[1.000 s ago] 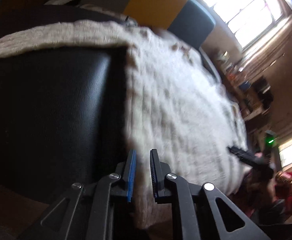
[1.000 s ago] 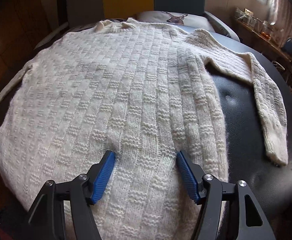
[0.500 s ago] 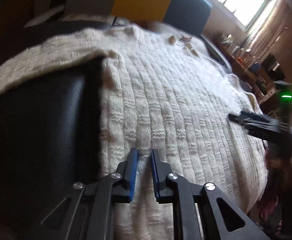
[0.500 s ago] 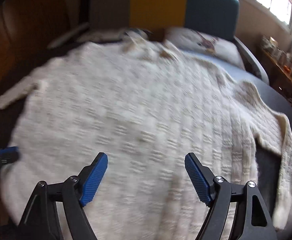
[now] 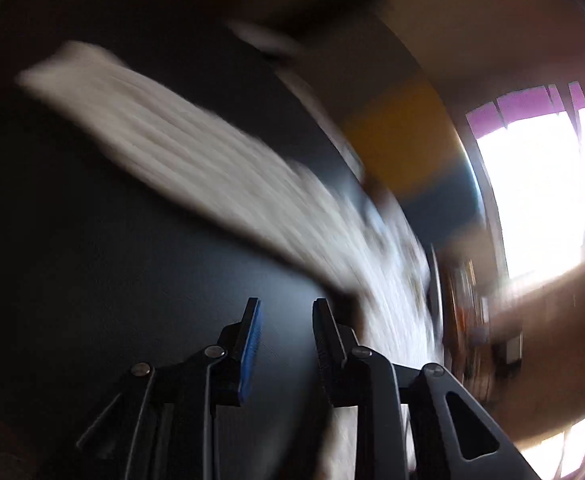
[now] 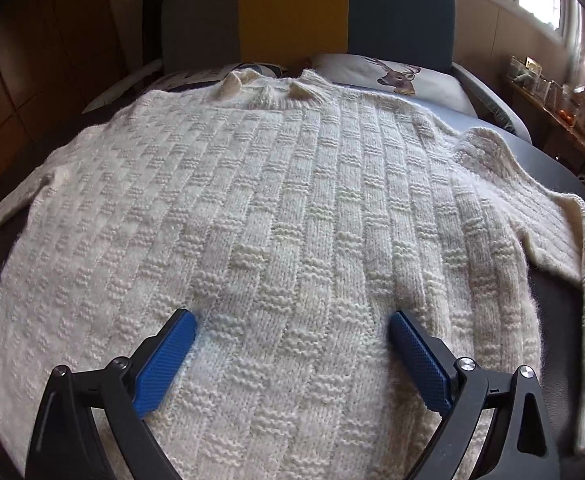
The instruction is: Fold clothes
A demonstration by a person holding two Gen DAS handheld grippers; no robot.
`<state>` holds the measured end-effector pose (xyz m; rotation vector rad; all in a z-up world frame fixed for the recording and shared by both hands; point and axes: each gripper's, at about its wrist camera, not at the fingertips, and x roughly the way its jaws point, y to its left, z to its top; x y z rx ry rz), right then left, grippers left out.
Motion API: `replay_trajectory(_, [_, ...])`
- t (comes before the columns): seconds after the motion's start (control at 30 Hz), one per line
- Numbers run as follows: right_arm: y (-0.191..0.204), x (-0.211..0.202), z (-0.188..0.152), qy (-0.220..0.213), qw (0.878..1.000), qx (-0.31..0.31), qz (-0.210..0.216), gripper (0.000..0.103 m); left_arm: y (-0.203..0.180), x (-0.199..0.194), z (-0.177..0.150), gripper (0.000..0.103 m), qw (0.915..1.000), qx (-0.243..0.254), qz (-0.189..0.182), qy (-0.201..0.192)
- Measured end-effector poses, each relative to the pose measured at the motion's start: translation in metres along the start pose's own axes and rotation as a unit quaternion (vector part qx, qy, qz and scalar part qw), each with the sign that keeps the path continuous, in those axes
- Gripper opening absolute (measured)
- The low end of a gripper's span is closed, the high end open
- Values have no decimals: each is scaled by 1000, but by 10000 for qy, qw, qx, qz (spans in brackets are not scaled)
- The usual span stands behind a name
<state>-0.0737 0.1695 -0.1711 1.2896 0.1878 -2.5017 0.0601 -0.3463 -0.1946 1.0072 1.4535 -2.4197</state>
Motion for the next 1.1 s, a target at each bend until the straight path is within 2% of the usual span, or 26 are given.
replay_trajectory(0.07, [0,1,2,12,10000,-19,-4,102,35,-24,32,30,9970,-554,322,-444])
replay_trajectory(0.17, [0,2,5,29,10000,-47,-11,103,77,-47,70,33,9887,-1078,617,-834])
replay_trajectory(0.3, [3,1,8,66,10000,-4,-72,103,111,-51,105,36,9785,-1498,915,-1082])
replay_trajectory(0.4, [12,-6,21,11,9999,22,-130,103,120,-40,119,37,9739,-1604,1158,-1109])
replay_trajectory(0.47, [27,-13,39,-124,9999,-43,12,103,121,-30,127,40,9760,-1492,1170,-1071])
replay_trajectory(0.6, [78,-4,81,-148,9976,-371,560,103,103,-5,143,42,9846,-728,1378,-797])
replay_trajectory(0.67, [100,7,96,-84,9960,-508,727,103,91,8,143,41,9888,-312,1372,-505])
replay_trajectory(0.7, [111,13,103,-43,9952,-570,789,103,83,17,142,36,9901,24,1379,-251])
replay_trajectory(0.73, [121,19,110,-2,9944,-632,851,103,75,27,140,12,9897,370,1385,13])
replay_trajectory(0.77, [131,26,116,39,9934,-694,913,103,70,33,137,10,9863,573,1541,146])
replay_trajectory(0.83, [152,38,130,121,9912,-818,1037,103,66,29,134,9,9828,709,1707,62])
replay_trajectory(0.9, [170,50,142,181,9891,-946,1118,103,67,14,133,8,9800,622,1866,-311])
replay_trajectory(0.97, [180,58,154,169,9883,-1086,1058,103,74,4,133,8,9782,465,1959,-509])
replay_trajectory(1.07, [192,74,168,218,9873,-1314,860,103,83,7,128,8,9701,446,2325,-531])
replay_trajectory(1.1, [195,83,172,278,9872,-1386,732,103,84,7,127,8,9700,404,2327,-577])
